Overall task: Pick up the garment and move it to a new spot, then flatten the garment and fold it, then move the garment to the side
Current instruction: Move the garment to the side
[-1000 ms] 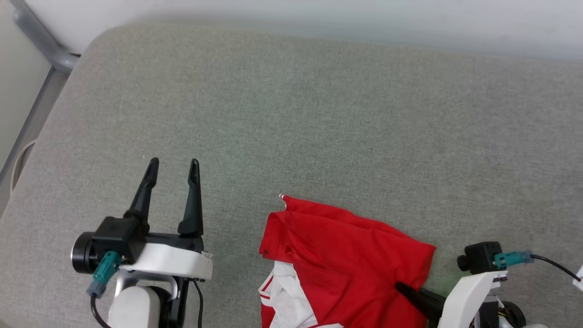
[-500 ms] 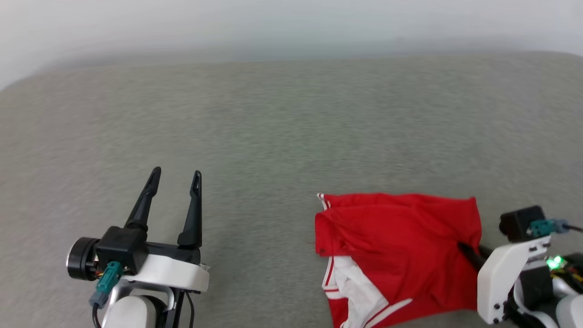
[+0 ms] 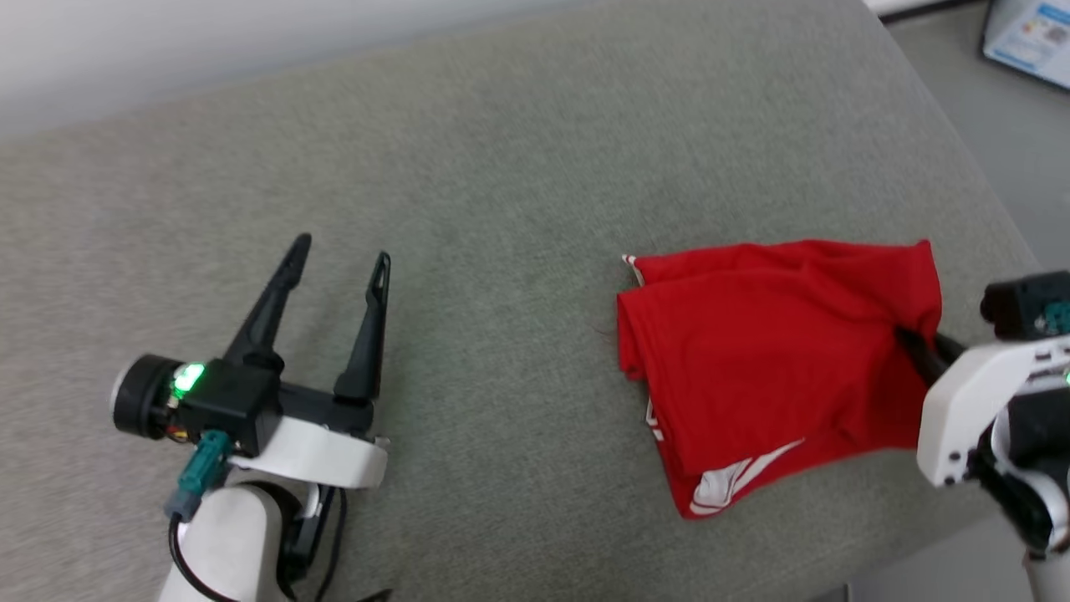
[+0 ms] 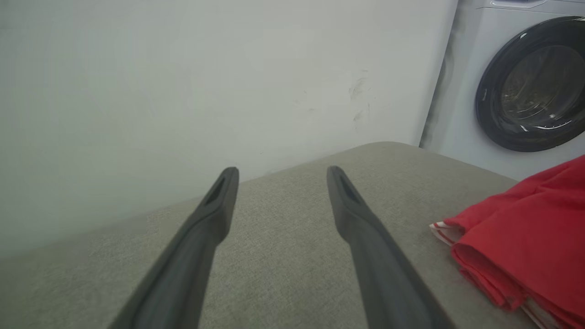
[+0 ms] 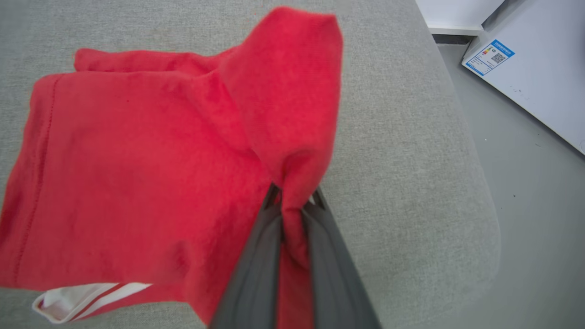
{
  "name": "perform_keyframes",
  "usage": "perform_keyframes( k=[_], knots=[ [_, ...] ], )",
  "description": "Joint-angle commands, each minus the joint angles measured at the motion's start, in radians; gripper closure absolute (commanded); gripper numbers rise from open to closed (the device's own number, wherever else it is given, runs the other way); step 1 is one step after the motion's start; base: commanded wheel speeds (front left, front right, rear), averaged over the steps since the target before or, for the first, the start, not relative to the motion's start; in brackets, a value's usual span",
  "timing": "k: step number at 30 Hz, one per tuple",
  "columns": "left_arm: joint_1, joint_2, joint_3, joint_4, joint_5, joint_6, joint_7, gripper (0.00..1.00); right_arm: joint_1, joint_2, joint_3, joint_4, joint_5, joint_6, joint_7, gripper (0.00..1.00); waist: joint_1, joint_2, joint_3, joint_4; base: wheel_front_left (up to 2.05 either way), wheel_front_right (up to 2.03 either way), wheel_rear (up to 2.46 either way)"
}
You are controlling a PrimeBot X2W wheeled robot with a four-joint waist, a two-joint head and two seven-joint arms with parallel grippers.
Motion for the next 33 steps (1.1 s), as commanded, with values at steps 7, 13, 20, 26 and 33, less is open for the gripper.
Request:
perform_keyframes(
  k=[7, 13, 20, 26, 33],
  knots=[
    [-0.101, 0.075, -0.037, -0.098, 0.005, -0.008, 0.067, 0.00, -0.229, 0.008, -0.086, 0.201, 0.045, -0.001, -0.118, 1.00, 0.0000, 0.0000, 0.220, -0.089, 0.00, 0.00, 0.00],
    [-0.180, 0.111, -0.073, -0.175, 0.008, -0.008, 0.102, 0.00, -0.386, -0.037, -0.193, 0.375, 0.045, -0.001, -0.192, 1.00, 0.0000, 0.0000, 0.333, -0.062, 0.00, 0.00, 0.00],
    [-0.266, 0.140, -0.113, -0.224, 0.011, -0.010, 0.107, 0.00, -0.487, -0.118, -0.350, 0.528, -0.014, -0.001, -0.227, 1.00, 0.0000, 0.0000, 0.433, -0.009, 0.00, 0.00, 0.00],
    [-0.293, 0.151, -0.125, -0.218, 0.008, -0.004, 0.090, 0.00, -0.565, -0.134, -0.440, 0.666, -0.083, -0.001, -0.311, 0.54, 0.0000, 0.0000, 0.476, 0.019, 0.00, 0.00, 0.00],
    [-0.283, 0.144, -0.137, -0.169, 0.006, 0.006, 0.070, 0.00, -0.591, -0.131, -0.495, 0.744, -0.131, -0.001, -0.468, 0.00, 0.0000, 0.0000, 0.448, 0.039, 0.00, 0.00, 0.00]
  ],
)
